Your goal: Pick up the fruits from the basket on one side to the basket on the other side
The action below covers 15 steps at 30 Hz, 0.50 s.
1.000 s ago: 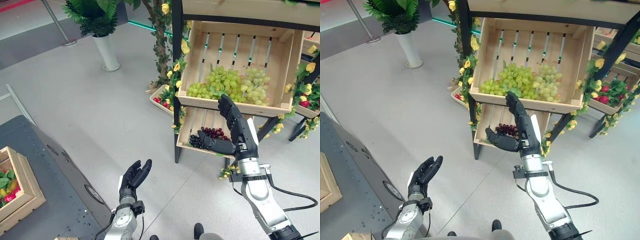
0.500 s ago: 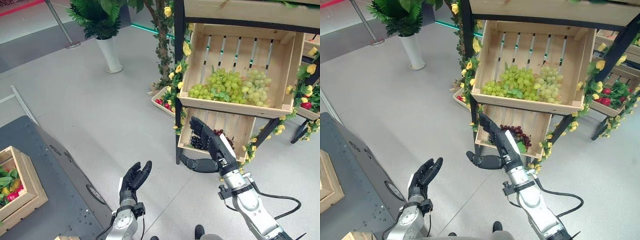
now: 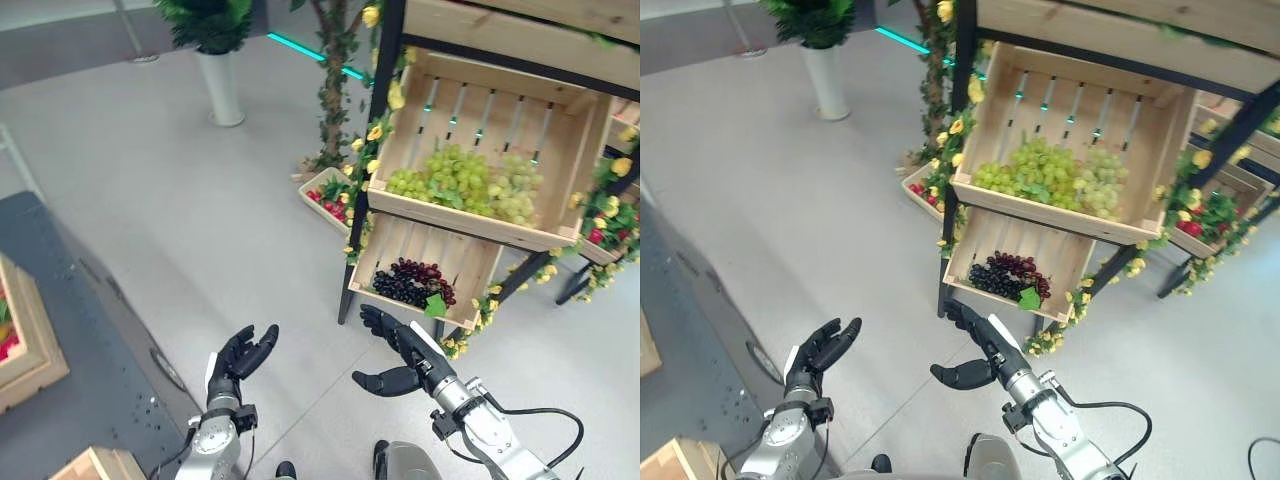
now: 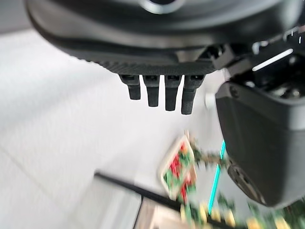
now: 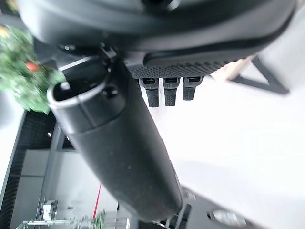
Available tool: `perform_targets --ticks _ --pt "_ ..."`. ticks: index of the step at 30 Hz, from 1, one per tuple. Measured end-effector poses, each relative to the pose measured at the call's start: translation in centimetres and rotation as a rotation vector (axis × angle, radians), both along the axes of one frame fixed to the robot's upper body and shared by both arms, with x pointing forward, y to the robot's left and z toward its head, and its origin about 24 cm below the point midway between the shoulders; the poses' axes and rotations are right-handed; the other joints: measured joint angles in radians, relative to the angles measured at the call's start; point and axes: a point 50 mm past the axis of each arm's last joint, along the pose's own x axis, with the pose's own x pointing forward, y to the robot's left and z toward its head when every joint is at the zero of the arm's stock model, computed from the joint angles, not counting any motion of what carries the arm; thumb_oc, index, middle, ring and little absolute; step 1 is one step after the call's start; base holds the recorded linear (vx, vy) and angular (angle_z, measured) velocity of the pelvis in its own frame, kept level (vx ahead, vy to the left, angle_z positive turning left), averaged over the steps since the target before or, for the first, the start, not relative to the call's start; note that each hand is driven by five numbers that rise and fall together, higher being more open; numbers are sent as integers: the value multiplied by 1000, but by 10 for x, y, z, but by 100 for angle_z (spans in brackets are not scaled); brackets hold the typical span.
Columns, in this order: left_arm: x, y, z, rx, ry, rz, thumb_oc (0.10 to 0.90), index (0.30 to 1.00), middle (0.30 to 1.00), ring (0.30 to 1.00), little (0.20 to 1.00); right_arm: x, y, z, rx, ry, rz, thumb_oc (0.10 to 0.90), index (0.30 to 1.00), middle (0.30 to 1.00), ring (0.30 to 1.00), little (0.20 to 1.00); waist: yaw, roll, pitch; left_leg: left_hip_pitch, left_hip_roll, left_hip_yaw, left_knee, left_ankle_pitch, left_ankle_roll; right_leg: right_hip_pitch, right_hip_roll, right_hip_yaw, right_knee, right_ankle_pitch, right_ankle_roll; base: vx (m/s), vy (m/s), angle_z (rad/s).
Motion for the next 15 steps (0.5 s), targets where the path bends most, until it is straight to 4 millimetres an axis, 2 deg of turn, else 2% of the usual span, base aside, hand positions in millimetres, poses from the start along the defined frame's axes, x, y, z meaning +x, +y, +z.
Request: perform_targets --ticks 2,3,4,5,6,7,9,10,11,12,13,14,15 --pt "6 -1 2 7 -9 18 800 900 900 900 900 8 -1 -6 -22 19 -12 800 900 900 900 900 3 1 13 -18 12 -15 -8 18 -24 56 0 -27 -106 11 16 93 -547 43" --pt "6 -3 1 -7 -3 48 800 900 900 900 900 14 -4 -8 -39 41 -24 800 900 900 900 900 2 20 29 -9 35 -26 -20 26 -42 65 14 -34 -116 50 79 157 -557 37" --pt "1 -8 -4 -55 5 88 800 900 900 900 900 16 -7 -10 -19 71 -61 800 900 900 900 900 1 52 43 4 80 -5 -25 28 -44 76 51 -50 -106 36 50 154 -555 17" --pt "-3 -11 -7 -67 15 92 800 900 900 900 900 16 -9 -10 -17 75 -71 800 900 900 900 900 -1 65 44 7 99 2 -23 28 -44 82 73 -56 -105 29 43 160 -575 4" --pt "-10 -18 -12 -87 34 93 800 900 900 900 900 15 -13 -11 -23 79 -81 800 900 900 900 900 -4 74 52 8 124 9 3 41 -60 94 109 -66 -97 21 17 111 -473 23" --pt "-9 -21 -14 -90 40 81 800 900 900 900 900 14 -16 -15 -18 93 -102 800 900 900 900 900 -6 50 66 -29 131 5 81 58 -72 109 107 -86 -89 -3 -8 82 -291 33" --pt "-10 -28 -15 -96 48 48 800 900 900 900 900 9 -22 -20 -37 118 -113 800 900 900 900 900 0 12 76 -41 146 12 126 105 -34 145 118 -113 -94 -17 -43 71 -318 44" --pt "-9 -33 -16 -104 49 27 800 900 900 900 900 9 -25 -21 -45 124 -121 800 900 900 900 900 -4 0 74 -54 153 26 137 153 -39 159 136 -138 -87 -34 -58 68 -278 49" --pt "-6 -35 -15 -110 42 19 800 900 900 900 900 8 -27 -23 -42 130 -134 800 900 900 900 900 -7 -9 71 -70 155 39 149 177 -53 161 130 -149 -92 -40 -69 44 -112 67" --pt "-2 -41 -13 -126 30 8 800 900 900 900 900 6 -30 -24 -35 138 -157 800 900 900 900 900 -5 -18 67 -94 153 65 154 235 -78 166 127 -177 -100 -42 -77 57 -50 66" --pt "1 -46 -12 -142 14 -2 800 900 900 900 900 5 -31 -25 -31 142 -166 800 900 900 900 900 2 -35 67 -117 134 94 216 215 -66 166 112 -200 -114 -42 -94 85 -44 48" --pt "-1 -46 -13 -144 17 -1 800 900 900 900 900 5 -31 -25 -32 143 -159 800 900 900 900 900 11 -45 62 -118 100 113 283 152 -44 179 100 -210 -128 -39 -99 125 -26 32" --pt "-2 -46 -13 -144 18 2 800 900 900 900 900 5 -29 -25 -25 145 -158 800 900 900 900 900 4 -43 59 -114 58 111 335 76 -57 193 101 -220 -145 -37 -104 114 3 16"
